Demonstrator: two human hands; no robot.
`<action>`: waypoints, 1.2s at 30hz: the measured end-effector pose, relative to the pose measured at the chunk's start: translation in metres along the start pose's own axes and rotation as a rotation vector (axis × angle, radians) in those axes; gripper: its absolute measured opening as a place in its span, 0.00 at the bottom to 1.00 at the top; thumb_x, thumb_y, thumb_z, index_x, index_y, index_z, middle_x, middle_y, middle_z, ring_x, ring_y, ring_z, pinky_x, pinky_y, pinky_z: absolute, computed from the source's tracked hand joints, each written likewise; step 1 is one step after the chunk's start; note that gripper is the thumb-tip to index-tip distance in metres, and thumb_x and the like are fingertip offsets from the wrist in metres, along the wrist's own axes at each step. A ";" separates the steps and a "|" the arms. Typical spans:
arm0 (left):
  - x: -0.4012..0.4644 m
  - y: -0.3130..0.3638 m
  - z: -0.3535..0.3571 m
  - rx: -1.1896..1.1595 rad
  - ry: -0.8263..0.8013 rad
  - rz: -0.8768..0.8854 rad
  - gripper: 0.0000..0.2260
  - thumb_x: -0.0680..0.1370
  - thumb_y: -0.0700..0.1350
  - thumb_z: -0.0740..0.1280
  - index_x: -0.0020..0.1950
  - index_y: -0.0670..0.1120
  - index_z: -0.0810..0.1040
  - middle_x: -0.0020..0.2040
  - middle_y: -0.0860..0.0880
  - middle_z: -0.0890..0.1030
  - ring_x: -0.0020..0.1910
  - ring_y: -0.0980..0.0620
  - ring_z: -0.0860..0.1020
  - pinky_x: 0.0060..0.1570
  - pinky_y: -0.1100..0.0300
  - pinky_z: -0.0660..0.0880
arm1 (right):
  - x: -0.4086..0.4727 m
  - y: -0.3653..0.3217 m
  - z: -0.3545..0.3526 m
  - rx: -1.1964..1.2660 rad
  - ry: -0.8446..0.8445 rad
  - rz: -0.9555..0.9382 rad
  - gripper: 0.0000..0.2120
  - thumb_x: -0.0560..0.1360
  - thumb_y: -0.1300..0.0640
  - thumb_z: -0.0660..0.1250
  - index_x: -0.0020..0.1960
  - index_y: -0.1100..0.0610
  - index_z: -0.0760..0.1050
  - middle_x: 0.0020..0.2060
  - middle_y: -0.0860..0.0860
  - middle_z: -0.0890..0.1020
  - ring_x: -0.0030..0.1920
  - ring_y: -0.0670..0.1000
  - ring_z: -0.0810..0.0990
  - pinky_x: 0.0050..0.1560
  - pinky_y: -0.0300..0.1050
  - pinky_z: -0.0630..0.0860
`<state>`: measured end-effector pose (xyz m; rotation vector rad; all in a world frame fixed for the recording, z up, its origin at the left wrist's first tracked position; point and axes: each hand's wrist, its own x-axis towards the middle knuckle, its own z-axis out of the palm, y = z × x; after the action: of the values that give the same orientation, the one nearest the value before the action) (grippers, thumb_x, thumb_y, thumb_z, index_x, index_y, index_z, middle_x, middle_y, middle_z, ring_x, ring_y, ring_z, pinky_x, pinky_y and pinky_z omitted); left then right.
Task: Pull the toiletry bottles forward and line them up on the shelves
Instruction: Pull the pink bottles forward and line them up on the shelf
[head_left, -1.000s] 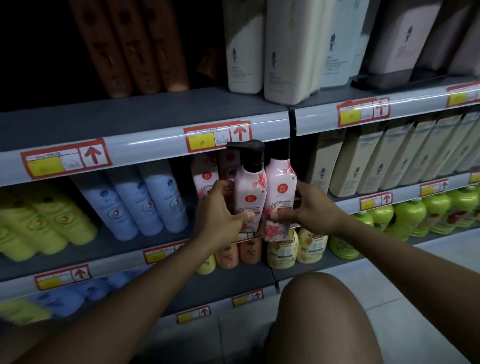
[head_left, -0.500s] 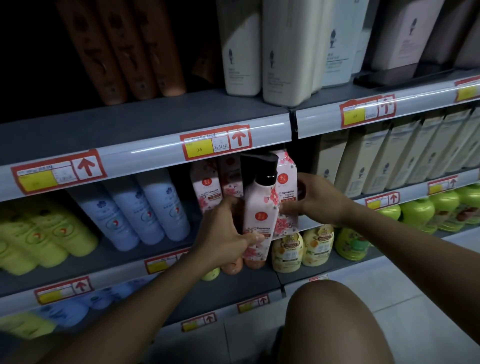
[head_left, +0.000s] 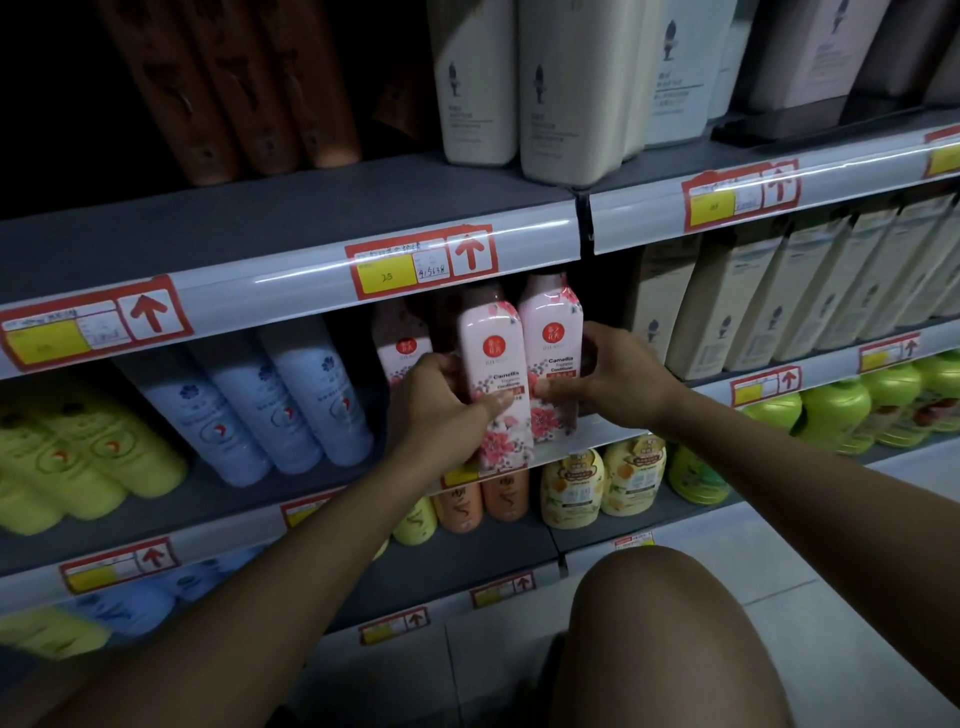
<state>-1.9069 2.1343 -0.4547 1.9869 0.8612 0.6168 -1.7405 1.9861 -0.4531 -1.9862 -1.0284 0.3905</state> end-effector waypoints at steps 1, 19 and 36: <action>0.003 0.001 0.000 0.007 0.021 0.001 0.23 0.66 0.51 0.84 0.54 0.52 0.77 0.50 0.54 0.86 0.47 0.55 0.85 0.52 0.51 0.83 | 0.003 0.000 0.001 -0.022 0.003 -0.006 0.23 0.70 0.48 0.79 0.61 0.52 0.77 0.52 0.46 0.86 0.52 0.47 0.86 0.48 0.52 0.85; -0.002 -0.032 0.025 -0.006 0.247 0.140 0.21 0.71 0.46 0.81 0.62 0.48 0.83 0.54 0.53 0.87 0.50 0.59 0.85 0.51 0.55 0.84 | 0.021 0.021 0.031 -0.058 0.174 -0.106 0.30 0.72 0.47 0.78 0.71 0.49 0.72 0.58 0.45 0.85 0.55 0.43 0.83 0.48 0.26 0.72; 0.004 -0.039 0.029 0.041 0.404 0.123 0.18 0.69 0.50 0.82 0.49 0.46 0.77 0.45 0.52 0.85 0.40 0.57 0.84 0.41 0.50 0.83 | 0.033 0.024 0.041 -0.078 0.235 -0.062 0.31 0.71 0.46 0.78 0.69 0.53 0.72 0.59 0.48 0.85 0.58 0.47 0.83 0.57 0.44 0.81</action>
<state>-1.8970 2.1378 -0.5020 1.9945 0.9988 1.1051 -1.7325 2.0266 -0.4939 -2.0082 -0.9648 0.0812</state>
